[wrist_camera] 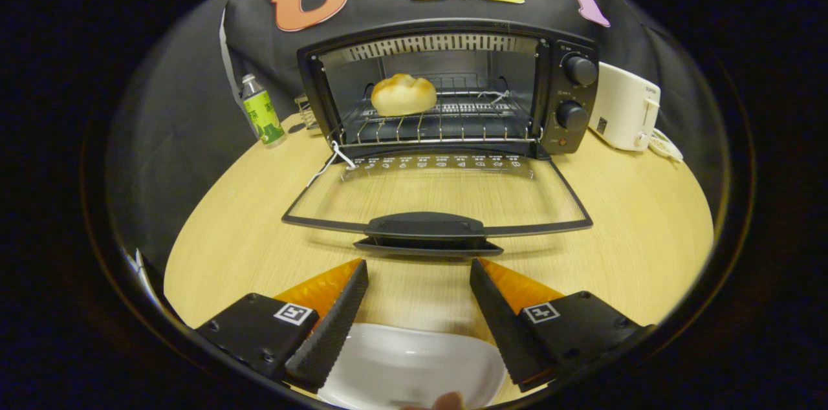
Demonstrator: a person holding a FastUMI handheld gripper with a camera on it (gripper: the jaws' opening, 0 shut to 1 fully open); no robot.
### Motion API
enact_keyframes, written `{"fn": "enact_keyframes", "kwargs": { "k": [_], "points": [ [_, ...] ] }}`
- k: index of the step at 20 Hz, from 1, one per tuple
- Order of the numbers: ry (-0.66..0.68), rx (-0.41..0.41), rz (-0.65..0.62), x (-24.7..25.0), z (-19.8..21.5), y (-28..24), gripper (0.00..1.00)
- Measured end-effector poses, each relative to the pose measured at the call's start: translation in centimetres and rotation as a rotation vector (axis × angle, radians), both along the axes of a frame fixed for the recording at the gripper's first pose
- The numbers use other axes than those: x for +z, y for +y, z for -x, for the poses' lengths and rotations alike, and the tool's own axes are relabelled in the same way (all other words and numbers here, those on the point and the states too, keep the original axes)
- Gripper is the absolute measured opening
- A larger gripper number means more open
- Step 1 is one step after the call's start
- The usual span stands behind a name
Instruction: Open the toaster oven, put the food inside, and close the toaster oven door.
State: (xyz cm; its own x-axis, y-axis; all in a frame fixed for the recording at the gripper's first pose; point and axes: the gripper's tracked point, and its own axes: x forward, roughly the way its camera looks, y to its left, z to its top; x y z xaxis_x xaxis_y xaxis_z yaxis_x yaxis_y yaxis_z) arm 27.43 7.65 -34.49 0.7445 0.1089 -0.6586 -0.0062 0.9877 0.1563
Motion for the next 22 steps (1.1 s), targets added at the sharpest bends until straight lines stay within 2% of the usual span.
{"fn": "enact_keyframes", "kwargs": {
  "k": [6, 9, 14, 16, 19, 22],
  "points": [
    [-0.077, -0.044, -0.041, 3.0, -0.3, 0.3, 1.00],
    [-0.155, -0.038, -0.039, 5.7, -0.8, 0.3, 1.00],
    [-0.318, -0.027, 0.009, 10.4, -3.7, 0.0, 1.00],
    [-0.368, -0.017, -0.046, 12.1, -5.0, 0.4, 1.00],
    [-0.381, -0.032, -0.063, 12.3, -5.9, -0.5, 1.00],
    [-0.416, -0.045, -0.069, 13.5, -5.1, -0.8, 1.00]
  ]
}}
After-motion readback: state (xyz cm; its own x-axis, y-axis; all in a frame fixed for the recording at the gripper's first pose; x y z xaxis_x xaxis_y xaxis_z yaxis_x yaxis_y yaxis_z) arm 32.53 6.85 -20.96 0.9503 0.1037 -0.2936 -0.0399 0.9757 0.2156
